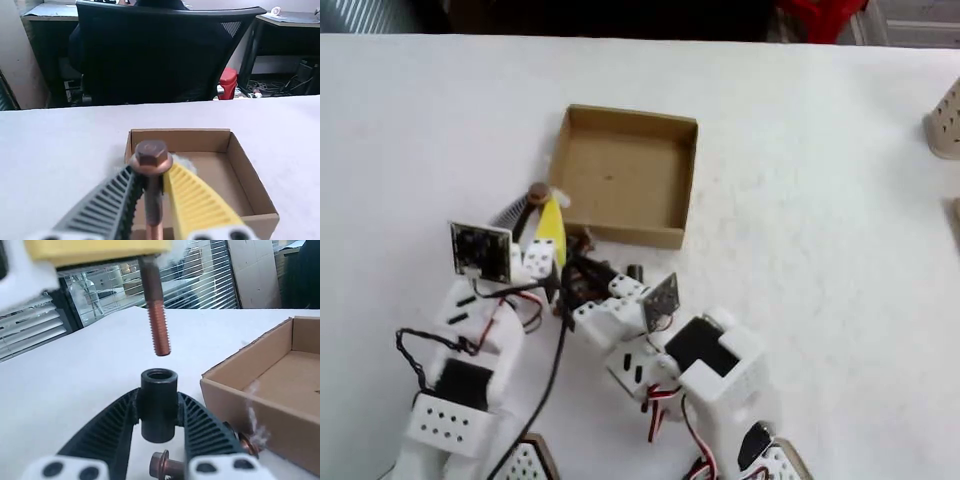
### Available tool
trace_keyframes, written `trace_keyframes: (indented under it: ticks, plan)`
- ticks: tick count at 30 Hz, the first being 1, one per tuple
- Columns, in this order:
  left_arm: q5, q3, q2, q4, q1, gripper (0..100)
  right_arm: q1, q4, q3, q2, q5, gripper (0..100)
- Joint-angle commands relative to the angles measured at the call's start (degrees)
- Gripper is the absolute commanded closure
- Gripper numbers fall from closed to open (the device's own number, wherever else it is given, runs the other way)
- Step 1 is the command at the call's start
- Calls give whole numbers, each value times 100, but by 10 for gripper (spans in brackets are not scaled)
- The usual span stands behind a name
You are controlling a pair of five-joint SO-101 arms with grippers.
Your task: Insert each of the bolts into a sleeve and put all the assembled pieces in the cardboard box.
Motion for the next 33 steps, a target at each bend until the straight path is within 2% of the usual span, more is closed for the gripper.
trace_keyframes:
  ticks: [1,7,16,24,33]
  plan:
    - [53,-62,-242,-79,233,977,-40,4,-26,-31,193,981]
    - [62,-53,-224,-9,435,977,-163,4,53,-31,193,981]
    - [44,-53,-215,26,382,977,-163,4,53,-40,202,981]
    - [53,-97,-215,607,321,977,-163,4,53,-40,202,981]
    - [53,-677,-215,1196,110,977,-163,4,53,-40,202,981]
